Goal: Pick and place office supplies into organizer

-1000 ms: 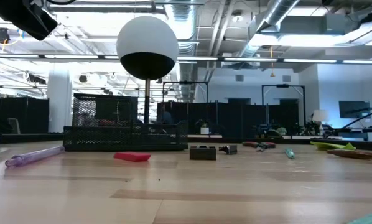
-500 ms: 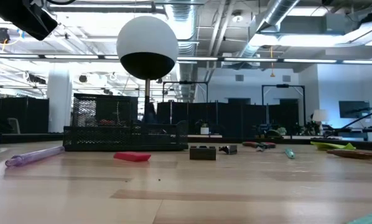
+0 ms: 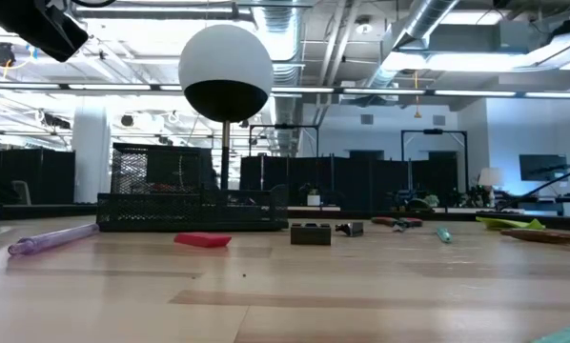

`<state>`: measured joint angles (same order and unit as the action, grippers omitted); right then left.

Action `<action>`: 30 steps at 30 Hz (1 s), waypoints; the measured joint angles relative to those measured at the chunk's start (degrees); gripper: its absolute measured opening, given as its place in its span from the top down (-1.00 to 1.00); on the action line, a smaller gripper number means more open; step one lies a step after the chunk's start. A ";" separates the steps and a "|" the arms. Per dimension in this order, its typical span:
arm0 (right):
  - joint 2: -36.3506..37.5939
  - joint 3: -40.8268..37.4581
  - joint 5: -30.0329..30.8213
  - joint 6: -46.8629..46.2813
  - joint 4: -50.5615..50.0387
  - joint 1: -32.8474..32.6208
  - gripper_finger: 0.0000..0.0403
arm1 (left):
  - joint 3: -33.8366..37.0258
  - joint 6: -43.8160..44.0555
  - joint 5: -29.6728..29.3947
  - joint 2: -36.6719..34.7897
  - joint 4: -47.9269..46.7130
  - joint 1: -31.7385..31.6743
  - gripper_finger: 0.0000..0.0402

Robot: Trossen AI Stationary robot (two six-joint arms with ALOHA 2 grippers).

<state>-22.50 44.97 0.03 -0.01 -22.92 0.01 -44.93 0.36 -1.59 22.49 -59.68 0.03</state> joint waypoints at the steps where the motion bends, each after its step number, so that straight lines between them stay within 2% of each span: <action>1: 0.00 0.00 0.02 -0.02 0.00 0.02 1.00 | 0.01 -0.86 -1.00 0.00 0.00 0.00 1.00; 8: 0.00 0.02 0.01 -0.02 0.01 0.01 1.00 | 0.02 -1.74 -6.61 -0.01 0.00 -0.02 1.00; 13: 0.01 0.01 0.01 -0.01 0.00 0.01 1.00 | 0.07 -1.28 -6.71 0.00 1.18 0.00 1.00; 15: 0.00 0.02 0.02 -0.02 0.00 0.00 1.00 | 0.57 2.77 -6.15 -0.01 3.88 -0.02 1.00; 17: 0.00 0.02 0.00 -0.02 0.02 0.00 1.00 | 1.59 7.81 -6.15 0.01 9.24 -0.02 1.00; 20: 0.00 0.02 0.01 -0.02 0.01 0.01 1.00 | 3.59 10.25 -9.33 0.02 21.80 0.00 1.00; 23: 0.02 0.02 0.00 -0.02 0.00 0.00 1.00 | 6.37 9.36 -10.22 0.79 36.92 -0.02 1.00; 27: 0.00 0.02 0.00 -0.01 0.00 0.00 1.00 | 8.48 7.21 -10.15 2.66 51.89 0.00 1.00; 30: 0.00 0.00 0.02 -0.02 0.02 0.00 1.00 | 8.83 8.74 -8.80 4.14 54.89 -0.02 1.00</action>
<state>-22.50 44.97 0.05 -0.03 -22.90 0.01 -36.10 9.10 -10.39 26.63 -4.79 0.01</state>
